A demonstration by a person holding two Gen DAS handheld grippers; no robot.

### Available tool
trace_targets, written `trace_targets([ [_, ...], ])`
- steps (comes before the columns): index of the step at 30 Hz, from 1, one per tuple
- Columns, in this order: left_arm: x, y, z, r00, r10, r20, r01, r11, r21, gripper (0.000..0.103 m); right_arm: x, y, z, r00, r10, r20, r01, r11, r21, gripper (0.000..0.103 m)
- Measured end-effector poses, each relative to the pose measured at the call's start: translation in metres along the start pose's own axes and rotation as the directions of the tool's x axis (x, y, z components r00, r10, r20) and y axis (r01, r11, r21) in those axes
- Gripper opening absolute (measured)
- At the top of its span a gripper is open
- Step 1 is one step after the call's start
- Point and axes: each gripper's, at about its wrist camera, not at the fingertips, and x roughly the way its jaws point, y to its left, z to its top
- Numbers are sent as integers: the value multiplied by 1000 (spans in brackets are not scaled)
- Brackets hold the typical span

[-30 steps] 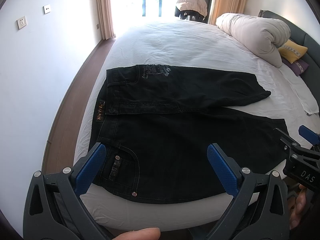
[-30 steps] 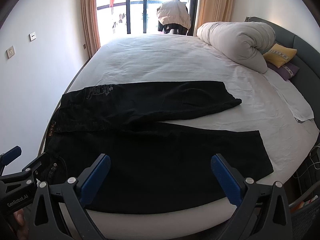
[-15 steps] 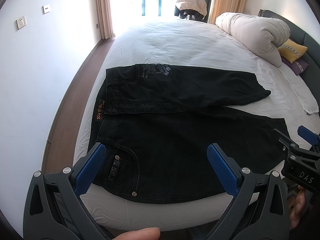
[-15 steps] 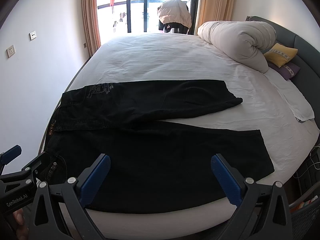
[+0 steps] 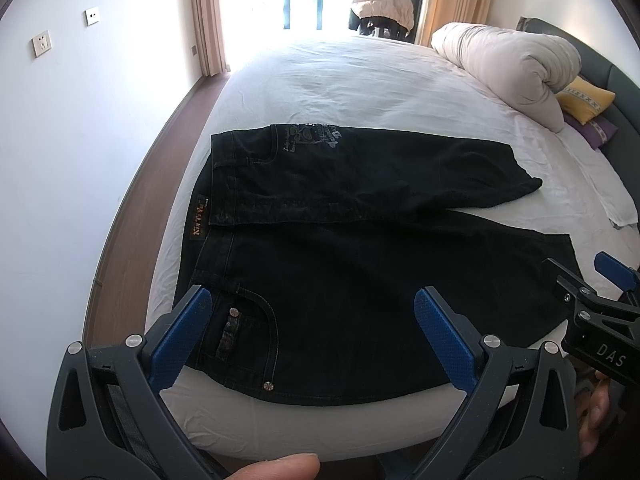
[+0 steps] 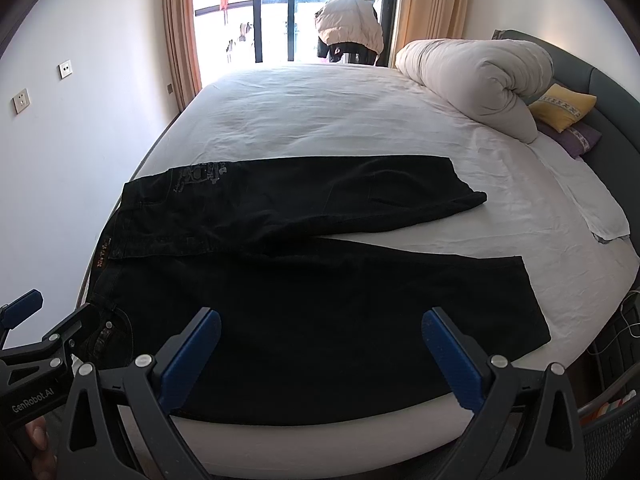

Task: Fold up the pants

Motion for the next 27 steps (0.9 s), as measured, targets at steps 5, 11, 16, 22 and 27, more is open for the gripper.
trace_targets([
  [5,0,0,0,1000,1,-1,-1,1000,0,103,1,0,-1,1000,2,-3,-2,1000,0,103],
  [11,2,-2,-3,1000,8,-3,-8,1000,7,103,2,-2,-3,1000,4,-8,-4,1000,3,103],
  [16,3,-3,-5,1000,13,-1,-13,1000,12,103,3,-3,-2,1000,7,-15,-7,1000,5,103],
  [22,4,1,-2,1000,10,8,-10,1000,5,103,8,-1,0,1000,11,-29,-11,1000,4,103],
  [27,10,10,10,1000,-15,25,14,999,30,103,15,-4,5,999,33,-26,-33,999,-12,103],
])
